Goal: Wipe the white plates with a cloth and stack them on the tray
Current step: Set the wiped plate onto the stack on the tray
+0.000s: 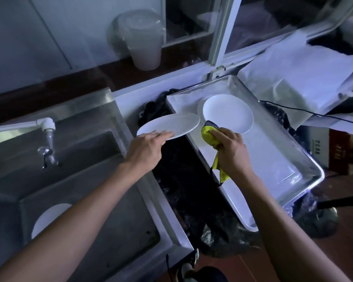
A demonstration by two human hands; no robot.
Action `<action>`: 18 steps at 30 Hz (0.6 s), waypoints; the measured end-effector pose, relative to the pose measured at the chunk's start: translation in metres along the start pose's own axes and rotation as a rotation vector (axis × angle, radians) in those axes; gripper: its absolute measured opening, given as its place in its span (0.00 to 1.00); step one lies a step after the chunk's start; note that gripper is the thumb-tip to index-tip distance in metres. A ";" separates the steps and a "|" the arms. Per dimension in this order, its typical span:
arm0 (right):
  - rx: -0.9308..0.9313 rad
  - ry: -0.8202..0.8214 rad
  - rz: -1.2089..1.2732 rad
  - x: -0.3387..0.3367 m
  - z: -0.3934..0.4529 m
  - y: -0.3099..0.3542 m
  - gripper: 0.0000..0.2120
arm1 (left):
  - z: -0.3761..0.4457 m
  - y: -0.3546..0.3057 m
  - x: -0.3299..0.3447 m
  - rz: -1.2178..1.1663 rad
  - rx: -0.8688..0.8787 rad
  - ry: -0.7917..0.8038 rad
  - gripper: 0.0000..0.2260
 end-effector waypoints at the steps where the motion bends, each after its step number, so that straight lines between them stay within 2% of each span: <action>1: 0.006 -0.018 0.003 -0.006 0.000 -0.011 0.35 | 0.010 -0.012 0.004 -0.001 0.019 -0.001 0.21; 4: 0.025 -0.059 0.016 -0.021 0.002 -0.041 0.35 | 0.040 -0.043 0.020 0.039 0.104 -0.015 0.20; 9: 0.074 -0.087 0.012 -0.039 0.000 -0.081 0.35 | 0.087 -0.092 0.056 0.094 0.180 0.028 0.24; 18: 0.144 -0.054 0.025 -0.047 -0.001 -0.125 0.35 | 0.135 -0.146 0.119 0.248 0.266 0.109 0.22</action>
Point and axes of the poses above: each hand's wrist, its own z-axis towards the middle knuckle, its own x-axis out of the palm, y = z × x, the point moved 3 cm from there along z, towards the middle knuckle, and after that the axes turned 10 degrees about -x, right-handed, at the moved point
